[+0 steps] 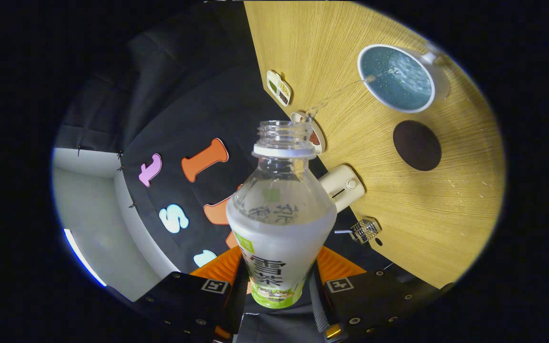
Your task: Take the bottle from table, then pour the juice into the cup, finally place the bottle on the coaster
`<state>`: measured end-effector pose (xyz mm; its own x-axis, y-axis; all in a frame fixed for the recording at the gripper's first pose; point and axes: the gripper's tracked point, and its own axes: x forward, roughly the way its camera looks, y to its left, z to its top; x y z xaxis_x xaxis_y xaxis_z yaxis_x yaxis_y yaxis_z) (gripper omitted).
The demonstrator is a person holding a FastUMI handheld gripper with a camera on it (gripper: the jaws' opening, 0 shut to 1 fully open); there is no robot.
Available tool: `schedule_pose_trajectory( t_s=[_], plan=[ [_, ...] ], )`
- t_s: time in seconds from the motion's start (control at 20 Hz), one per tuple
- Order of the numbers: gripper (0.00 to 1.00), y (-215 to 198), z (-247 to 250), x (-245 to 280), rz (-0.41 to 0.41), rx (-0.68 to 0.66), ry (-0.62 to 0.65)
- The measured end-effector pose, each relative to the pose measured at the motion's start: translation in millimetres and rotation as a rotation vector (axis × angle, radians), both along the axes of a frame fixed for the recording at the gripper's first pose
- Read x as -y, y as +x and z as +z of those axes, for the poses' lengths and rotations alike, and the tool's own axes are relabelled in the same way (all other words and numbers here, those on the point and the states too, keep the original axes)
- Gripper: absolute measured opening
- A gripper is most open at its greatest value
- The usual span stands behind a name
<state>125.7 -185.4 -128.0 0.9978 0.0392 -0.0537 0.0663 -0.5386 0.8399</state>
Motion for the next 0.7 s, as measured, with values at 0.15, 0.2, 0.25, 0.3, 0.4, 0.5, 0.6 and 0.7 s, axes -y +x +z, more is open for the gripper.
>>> schedule_pose_trajectory(
  t_s=[0.15,0.2,0.25,0.3,0.4,0.5,0.6,0.7],
  plan=[
    [0.60,3,-2,-7,0.018,-0.007,-0.036],
    [0.59,4,-3,-8,0.023,-0.011,-0.054],
    [0.59,3,-3,-9,0.032,-0.014,-0.073],
    [0.59,4,-6,-11,0.036,-0.021,-0.099],
    [0.59,4,-10,-14,0.047,-0.040,-0.160],
    [0.59,3,-17,-17,0.063,-0.060,-0.250],
    [0.59,3,-26,-20,0.088,-0.089,-0.362],
    [0.59,2,-31,-23,0.112,-0.110,-0.478]
  ],
)
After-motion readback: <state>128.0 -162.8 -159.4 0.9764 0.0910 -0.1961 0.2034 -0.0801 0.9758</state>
